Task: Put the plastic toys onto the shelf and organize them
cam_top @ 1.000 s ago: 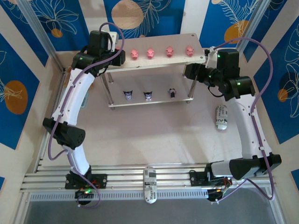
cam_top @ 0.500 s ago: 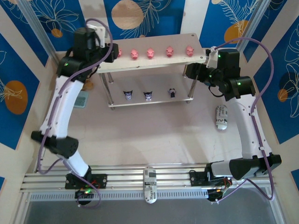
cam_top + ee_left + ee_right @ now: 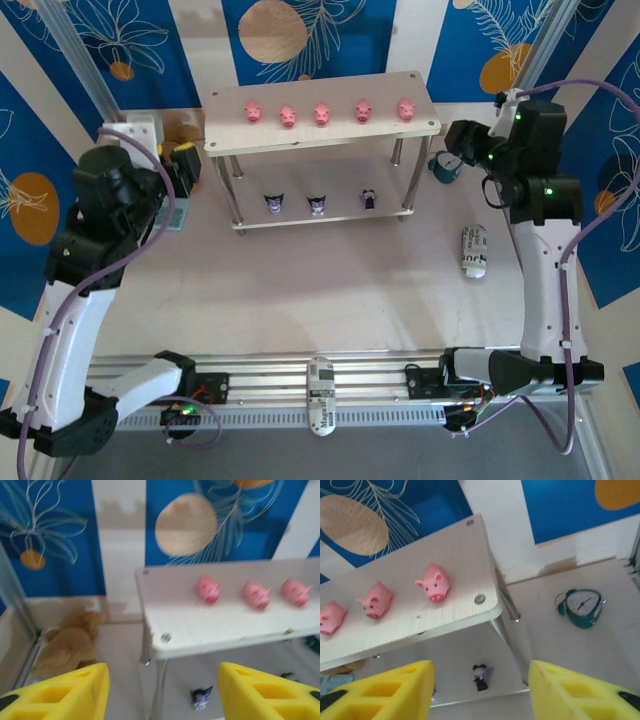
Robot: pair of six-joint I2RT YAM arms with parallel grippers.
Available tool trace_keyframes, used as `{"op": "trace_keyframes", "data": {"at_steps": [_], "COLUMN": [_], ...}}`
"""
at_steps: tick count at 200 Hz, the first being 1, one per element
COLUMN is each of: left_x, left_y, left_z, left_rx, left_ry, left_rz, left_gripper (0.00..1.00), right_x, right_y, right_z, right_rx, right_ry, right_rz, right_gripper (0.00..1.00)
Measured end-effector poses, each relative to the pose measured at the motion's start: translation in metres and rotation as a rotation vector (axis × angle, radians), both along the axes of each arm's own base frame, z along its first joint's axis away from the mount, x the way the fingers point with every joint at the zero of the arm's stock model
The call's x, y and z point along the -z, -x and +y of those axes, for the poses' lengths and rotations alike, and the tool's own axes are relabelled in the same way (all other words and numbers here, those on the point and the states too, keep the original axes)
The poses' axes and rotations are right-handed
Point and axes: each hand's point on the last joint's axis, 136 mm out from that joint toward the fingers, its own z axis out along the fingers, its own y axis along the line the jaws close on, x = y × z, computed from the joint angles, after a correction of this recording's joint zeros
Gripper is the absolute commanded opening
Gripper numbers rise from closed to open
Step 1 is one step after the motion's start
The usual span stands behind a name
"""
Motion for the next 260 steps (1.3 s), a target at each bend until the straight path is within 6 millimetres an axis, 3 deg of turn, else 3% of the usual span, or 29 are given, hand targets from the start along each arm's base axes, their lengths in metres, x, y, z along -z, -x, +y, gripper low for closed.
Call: {"op": "trace_keyframes", "data": {"at_steps": [30,70,80,85,87,91,152,210,231,260], "left_x": [0.046,0.103,0.115,0.12,0.123,0.126,0.192,0.274,0.294,0.305], "left_y": [0.005,0.016,0.019,0.021,0.021,0.022,0.018,0.001,-0.006,-0.021], "left_z": [0.014,0.019,0.02,0.021,0.021,0.022,0.027,0.048,0.053,0.056], "left_rx": [-0.055,-0.062,-0.064,-0.066,-0.065,-0.067,-0.098,-0.221,-0.246,-0.258], "left_ry": [-0.045,-0.076,-0.082,-0.081,-0.084,-0.082,-0.117,-0.234,-0.268,-0.278], "left_rz": [0.098,0.188,0.203,0.206,0.206,0.204,0.253,0.237,0.184,0.134], "left_gripper": [0.6,0.62,0.69,0.82,0.95,1.0,1.0,1.0,1.0,1.0], "right_x": [-0.019,0.002,0.012,0.018,0.02,0.025,0.127,0.218,0.241,0.253], "right_y": [-0.009,-0.012,-0.01,-0.008,-0.007,-0.006,0.043,0.066,0.068,0.064], "right_z": [0.007,0.022,0.022,0.021,0.021,0.02,0.003,-0.045,-0.055,-0.058], "right_rx": [-0.025,-0.065,-0.064,-0.061,-0.059,-0.057,0.053,0.294,0.344,0.37], "right_ry": [-0.012,-0.016,-0.016,-0.014,-0.014,-0.013,0.049,0.159,0.147,0.117], "right_rz": [-0.038,0.0,0.021,0.031,0.035,0.043,0.159,0.255,0.295,0.293], "right_gripper": [0.49,0.56,0.6,0.62,0.63,0.65,0.82,0.84,0.84,0.84]}}
